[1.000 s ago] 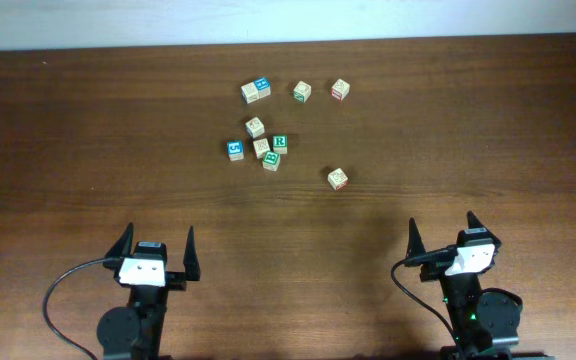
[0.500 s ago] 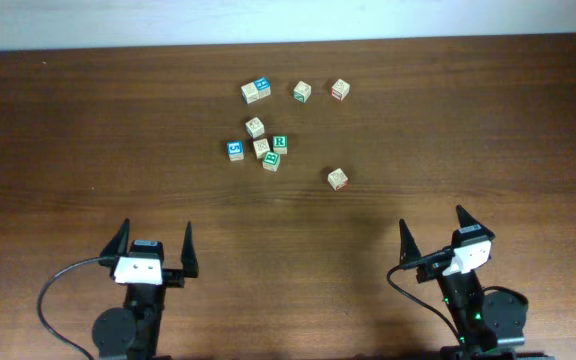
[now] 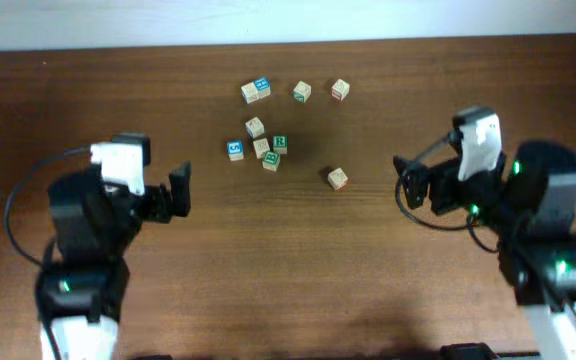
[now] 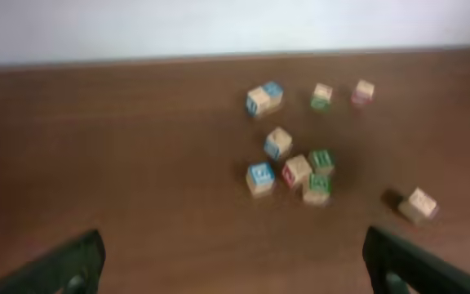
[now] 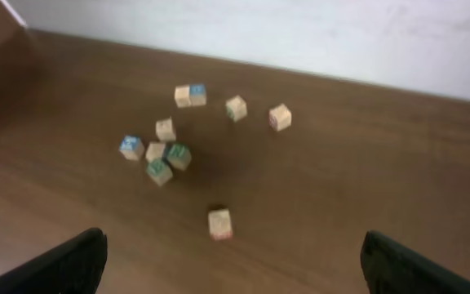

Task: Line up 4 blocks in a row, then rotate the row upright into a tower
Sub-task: 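Reach the right gripper to the green R block and grasp it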

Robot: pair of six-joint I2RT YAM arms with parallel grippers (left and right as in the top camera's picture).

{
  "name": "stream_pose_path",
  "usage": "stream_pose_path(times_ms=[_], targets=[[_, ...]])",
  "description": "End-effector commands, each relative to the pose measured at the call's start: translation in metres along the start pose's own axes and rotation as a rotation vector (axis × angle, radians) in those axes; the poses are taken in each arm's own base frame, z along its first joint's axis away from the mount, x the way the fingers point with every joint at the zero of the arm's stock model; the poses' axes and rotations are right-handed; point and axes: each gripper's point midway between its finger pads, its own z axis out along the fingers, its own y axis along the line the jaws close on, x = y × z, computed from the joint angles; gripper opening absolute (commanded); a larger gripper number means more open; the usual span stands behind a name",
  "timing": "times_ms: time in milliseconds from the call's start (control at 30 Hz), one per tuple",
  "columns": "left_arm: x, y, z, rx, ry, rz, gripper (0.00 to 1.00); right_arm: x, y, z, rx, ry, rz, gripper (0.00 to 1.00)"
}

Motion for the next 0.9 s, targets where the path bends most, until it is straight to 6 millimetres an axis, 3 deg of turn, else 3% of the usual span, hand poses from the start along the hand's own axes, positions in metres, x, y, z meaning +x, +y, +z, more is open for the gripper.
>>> stream_pose_path(times_ms=[0,100,233,300,400,433,533,600,633,767,867], targets=[[-0.017,-0.003,0.021,0.065,0.139,-0.023,0.99,-0.015,0.010,0.020,-0.116,0.080,-0.001,0.98],[-0.003,-0.005,0.048,0.129,0.335,-0.049,0.99,0.002,0.012,0.060,-0.196,0.278,0.083,0.98],[0.017,0.000,0.070,0.135,0.441,-0.082,0.99,0.035,0.024,0.112,-0.220,0.480,0.082,0.98],[0.022,0.001,0.074,0.136,0.457,-0.087,0.99,0.055,0.027,0.142,-0.229,0.538,0.074,0.98],[0.023,0.001,0.075,0.136,0.460,-0.088,0.99,0.069,0.025,0.178,-0.263,0.549,0.120,0.98],[0.023,0.001,0.075,0.136,0.461,-0.088,0.99,0.075,0.023,0.184,-0.263,0.560,0.115,0.99],[0.023,0.001,0.075,0.136,0.461,-0.088,0.99,0.112,0.015,0.207,-0.170,0.668,0.059,0.88],[0.023,0.001,0.075,0.136,0.461,-0.088,0.99,0.138,0.009,0.218,0.007,0.751,-0.001,0.73],[0.023,0.001,0.075,0.136,0.461,-0.088,0.99,0.146,0.006,0.223,0.094,0.770,0.008,0.73],[0.023,0.001,0.075,0.136,0.461,-0.088,0.99,0.175,0.014,0.241,0.105,0.826,0.010,0.69],[0.023,0.001,0.075,0.136,0.461,-0.088,0.99,0.186,0.013,0.244,0.101,0.853,-0.003,0.53]])
